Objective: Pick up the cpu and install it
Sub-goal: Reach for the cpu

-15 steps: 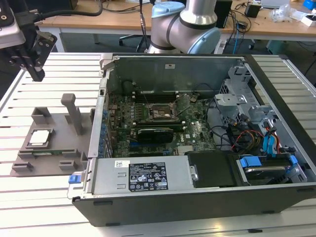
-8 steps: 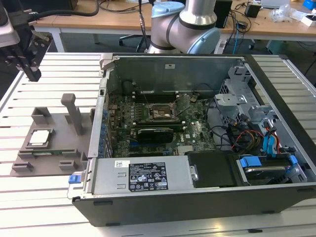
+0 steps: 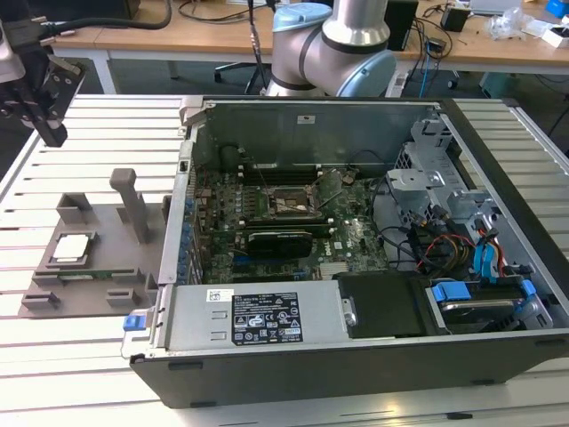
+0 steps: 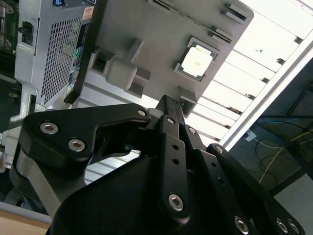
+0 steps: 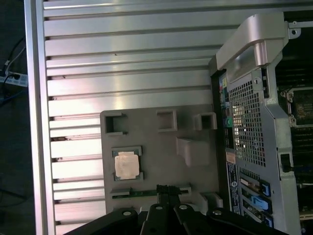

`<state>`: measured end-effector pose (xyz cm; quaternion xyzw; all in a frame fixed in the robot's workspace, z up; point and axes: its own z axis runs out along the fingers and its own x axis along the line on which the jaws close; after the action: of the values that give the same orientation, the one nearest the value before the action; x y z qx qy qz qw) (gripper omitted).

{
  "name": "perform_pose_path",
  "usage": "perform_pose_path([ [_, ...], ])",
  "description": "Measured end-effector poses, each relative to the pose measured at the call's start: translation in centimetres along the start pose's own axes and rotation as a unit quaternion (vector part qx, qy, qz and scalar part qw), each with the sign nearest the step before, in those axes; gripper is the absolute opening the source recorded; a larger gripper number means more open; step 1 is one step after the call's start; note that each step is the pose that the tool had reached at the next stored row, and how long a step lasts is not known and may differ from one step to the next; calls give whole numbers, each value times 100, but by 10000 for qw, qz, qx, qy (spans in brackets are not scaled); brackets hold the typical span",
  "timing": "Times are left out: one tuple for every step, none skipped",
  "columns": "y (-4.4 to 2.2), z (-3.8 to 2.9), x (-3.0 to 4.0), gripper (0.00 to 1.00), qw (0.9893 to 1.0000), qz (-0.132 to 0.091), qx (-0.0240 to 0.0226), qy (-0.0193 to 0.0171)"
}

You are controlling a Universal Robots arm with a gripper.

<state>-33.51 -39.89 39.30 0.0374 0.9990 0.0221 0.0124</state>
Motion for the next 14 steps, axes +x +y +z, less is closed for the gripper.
perform_pose_path([
  [-1, 0, 9, 11, 10000, 0, 0, 0],
  [-1, 0, 20, 11, 10000, 0, 0, 0],
  [-2, -1, 31, 11, 10000, 0, 0, 0],
  [-3, -1, 40, 11, 10000, 0, 0, 0],
  [-4, 0, 51, 11, 10000, 0, -1, 0],
  [-5, -1, 60, 11, 10000, 0, 0, -1],
  [-5, -1, 69, 11, 10000, 0, 0, 0],
  [-6, -2, 87, 11, 10000, 0, 0, 0],
  [-7, -2, 99, 11, 10000, 0, 0, 0],
  [-8, -2, 107, 11, 10000, 0, 0, 0],
  [-10, -2, 131, 11, 10000, 0, -1, -1],
  [-10, -3, 140, 11, 10000, 0, 0, 0],
  [-11, -3, 147, 11, 10000, 0, 0, 0],
  [-12, -3, 159, 11, 10000, 0, 0, -1],
])
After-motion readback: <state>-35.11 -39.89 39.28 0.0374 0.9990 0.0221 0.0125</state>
